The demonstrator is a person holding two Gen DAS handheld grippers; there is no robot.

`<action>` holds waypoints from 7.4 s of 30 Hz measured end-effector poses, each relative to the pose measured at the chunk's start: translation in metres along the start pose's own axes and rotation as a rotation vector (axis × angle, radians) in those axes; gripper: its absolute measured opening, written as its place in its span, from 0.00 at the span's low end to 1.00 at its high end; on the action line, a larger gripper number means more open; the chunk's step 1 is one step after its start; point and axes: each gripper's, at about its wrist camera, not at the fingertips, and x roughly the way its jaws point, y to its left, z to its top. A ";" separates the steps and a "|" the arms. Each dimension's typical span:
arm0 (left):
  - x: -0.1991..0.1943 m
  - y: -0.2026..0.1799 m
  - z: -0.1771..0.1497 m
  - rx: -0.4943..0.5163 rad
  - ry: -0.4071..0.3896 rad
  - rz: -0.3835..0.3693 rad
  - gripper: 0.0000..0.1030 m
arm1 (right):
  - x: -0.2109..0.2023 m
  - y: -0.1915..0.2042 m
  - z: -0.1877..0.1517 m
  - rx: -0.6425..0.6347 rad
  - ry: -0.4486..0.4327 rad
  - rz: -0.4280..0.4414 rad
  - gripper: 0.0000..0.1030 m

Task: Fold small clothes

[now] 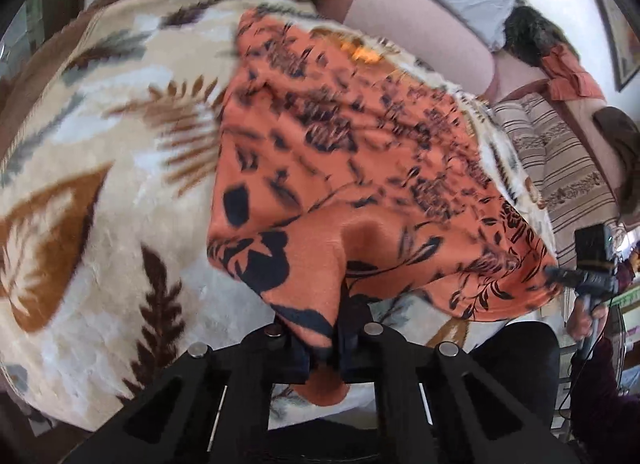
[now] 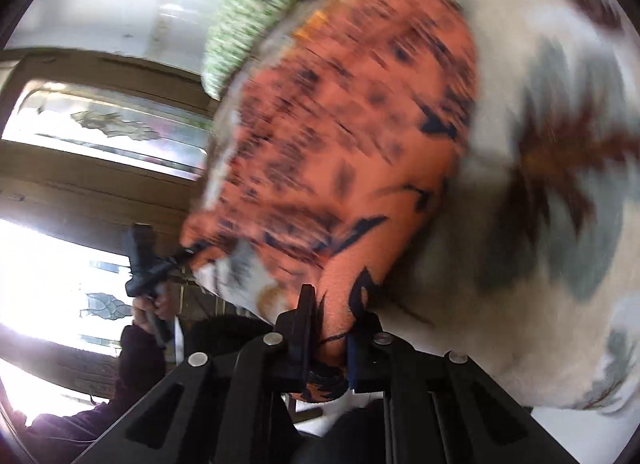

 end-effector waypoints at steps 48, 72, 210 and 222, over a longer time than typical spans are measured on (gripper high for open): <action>0.060 -0.018 0.126 -0.500 -0.367 0.192 0.76 | 0.021 0.024 0.252 0.010 -0.377 -0.229 0.64; 0.107 0.033 0.128 -0.535 -0.264 0.300 0.76 | 0.243 0.085 0.383 -0.024 -0.351 -0.452 0.35; 0.125 -0.097 0.005 0.016 -0.265 0.535 0.98 | -0.001 -0.060 0.115 0.412 -0.516 -0.374 0.31; 0.124 -0.091 0.004 -0.011 -0.275 0.487 1.00 | 0.005 -0.123 0.210 0.479 -0.566 -0.257 0.30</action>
